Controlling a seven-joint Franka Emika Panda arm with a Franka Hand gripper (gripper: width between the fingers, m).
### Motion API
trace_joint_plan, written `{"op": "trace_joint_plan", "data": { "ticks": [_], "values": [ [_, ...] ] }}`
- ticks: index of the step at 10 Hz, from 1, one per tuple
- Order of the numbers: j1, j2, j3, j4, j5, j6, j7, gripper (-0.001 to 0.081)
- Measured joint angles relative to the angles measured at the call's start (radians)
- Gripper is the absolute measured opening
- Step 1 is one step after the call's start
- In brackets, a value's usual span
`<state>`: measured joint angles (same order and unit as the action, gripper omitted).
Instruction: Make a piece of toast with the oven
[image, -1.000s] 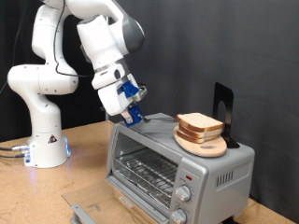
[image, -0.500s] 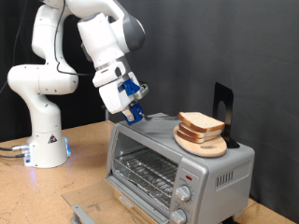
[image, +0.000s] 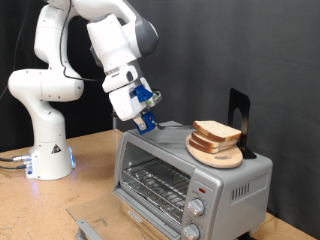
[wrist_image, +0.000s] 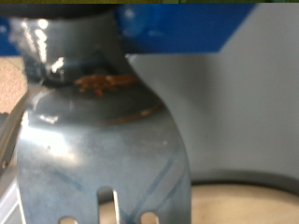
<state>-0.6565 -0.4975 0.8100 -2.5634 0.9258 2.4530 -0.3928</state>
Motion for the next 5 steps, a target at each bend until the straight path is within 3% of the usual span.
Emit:
{"op": "trace_joint_plan", "data": {
  "ticks": [5],
  "values": [
    [-0.003, 0.031, 0.026, 0.027, 0.000, 0.034, 0.000, 0.0269]
  ]
}}
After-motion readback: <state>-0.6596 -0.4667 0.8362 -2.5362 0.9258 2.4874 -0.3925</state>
